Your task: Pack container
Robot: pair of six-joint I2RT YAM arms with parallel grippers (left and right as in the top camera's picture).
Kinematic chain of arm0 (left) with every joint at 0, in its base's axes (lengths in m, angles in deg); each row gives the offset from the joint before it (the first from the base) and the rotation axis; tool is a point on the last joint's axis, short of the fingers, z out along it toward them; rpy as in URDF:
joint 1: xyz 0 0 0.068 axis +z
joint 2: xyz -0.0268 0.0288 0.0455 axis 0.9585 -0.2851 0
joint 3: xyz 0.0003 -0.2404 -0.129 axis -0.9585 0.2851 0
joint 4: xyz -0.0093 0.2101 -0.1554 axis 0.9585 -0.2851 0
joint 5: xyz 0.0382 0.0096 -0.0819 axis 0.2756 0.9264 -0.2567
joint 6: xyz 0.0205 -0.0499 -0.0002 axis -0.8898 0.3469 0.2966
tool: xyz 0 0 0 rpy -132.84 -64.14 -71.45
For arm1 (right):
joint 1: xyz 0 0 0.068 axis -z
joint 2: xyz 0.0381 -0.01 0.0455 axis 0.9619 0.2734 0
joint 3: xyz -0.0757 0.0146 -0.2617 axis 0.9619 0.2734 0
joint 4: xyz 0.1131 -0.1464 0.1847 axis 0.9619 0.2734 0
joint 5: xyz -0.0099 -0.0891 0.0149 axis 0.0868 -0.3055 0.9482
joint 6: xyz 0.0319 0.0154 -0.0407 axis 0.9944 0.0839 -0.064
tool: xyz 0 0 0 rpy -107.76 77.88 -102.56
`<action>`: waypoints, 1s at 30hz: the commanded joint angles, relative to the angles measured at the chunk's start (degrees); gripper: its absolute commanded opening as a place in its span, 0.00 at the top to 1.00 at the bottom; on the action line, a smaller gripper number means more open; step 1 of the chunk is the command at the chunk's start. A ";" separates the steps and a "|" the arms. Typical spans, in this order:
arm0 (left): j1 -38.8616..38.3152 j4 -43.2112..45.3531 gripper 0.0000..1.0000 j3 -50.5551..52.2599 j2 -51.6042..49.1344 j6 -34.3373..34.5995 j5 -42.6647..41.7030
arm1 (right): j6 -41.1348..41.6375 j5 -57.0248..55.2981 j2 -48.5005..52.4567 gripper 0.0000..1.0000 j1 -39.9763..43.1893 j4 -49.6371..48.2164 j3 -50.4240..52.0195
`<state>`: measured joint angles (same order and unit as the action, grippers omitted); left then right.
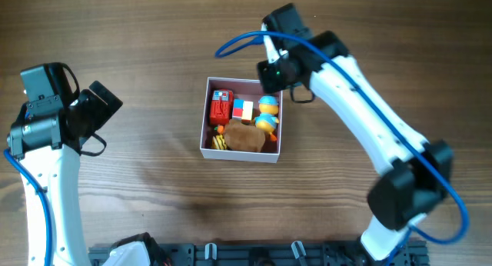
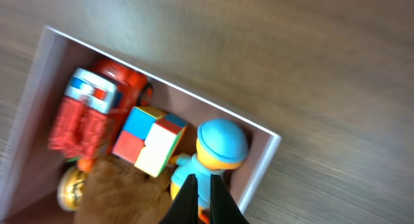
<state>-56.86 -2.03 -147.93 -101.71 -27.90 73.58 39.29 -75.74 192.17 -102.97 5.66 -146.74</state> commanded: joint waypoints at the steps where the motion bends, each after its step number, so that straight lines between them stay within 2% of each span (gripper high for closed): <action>1: 0.33 0.00 0.00 -0.85 0.90 0.52 -0.52 | -0.59 2.60 5.42 0.96 -0.33 -0.42 0.74; 8: 0.33 0.00 0.00 -0.85 0.90 0.52 -0.52 | -0.66 0.15 10.84 0.96 -0.33 -3.63 0.74; 15: 0.33 -0.02 0.00 -0.85 0.90 0.52 -0.52 | -16.02 -4.17 10.82 0.96 -0.33 -9.70 0.74; 21: 0.33 -0.02 0.00 -0.85 0.90 0.52 -0.52 | -19.89 -4.13 10.82 0.94 -0.33 -11.63 0.74; 27: 0.31 -0.02 0.00 -0.85 0.90 0.50 -0.52 | -16.76 -2.97 9.70 0.96 -0.35 -6.01 0.72; 30: -0.59 0.26 0.00 -0.85 0.90 -1.60 -0.55 | -13.70 -2.84 4.63 0.96 -0.33 -4.59 0.72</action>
<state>-56.86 -2.03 -147.93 -101.71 -27.90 73.56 22.13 -78.58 201.94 -103.21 0.58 -146.11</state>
